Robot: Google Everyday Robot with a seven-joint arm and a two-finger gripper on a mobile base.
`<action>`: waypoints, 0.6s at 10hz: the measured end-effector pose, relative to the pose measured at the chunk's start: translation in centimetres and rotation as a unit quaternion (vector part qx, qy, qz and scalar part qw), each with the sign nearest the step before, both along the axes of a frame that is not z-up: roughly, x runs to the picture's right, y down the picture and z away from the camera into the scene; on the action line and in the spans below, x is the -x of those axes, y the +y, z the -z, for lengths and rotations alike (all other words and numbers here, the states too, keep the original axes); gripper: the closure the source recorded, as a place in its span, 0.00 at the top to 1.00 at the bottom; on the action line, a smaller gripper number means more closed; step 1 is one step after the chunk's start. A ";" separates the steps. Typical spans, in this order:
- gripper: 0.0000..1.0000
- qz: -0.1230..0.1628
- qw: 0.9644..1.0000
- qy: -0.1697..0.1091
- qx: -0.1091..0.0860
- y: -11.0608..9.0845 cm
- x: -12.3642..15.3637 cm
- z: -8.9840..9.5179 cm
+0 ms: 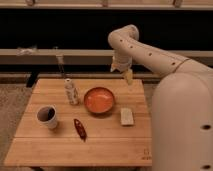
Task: Move the arm in a circular motion
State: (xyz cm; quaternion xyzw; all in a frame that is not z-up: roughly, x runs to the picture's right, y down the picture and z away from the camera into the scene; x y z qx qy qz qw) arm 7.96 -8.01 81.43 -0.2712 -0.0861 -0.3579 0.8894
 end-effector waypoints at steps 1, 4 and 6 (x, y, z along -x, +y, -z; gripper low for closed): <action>0.80 0.006 1.000 -0.005 0.001 -1.0 1.4 -1.0; 0.80 0.036 0.999 -0.030 0.000 -3.6 6.5 -3.3; 0.80 0.072 0.995 -0.062 -0.002 -4.3 11.5 -3.6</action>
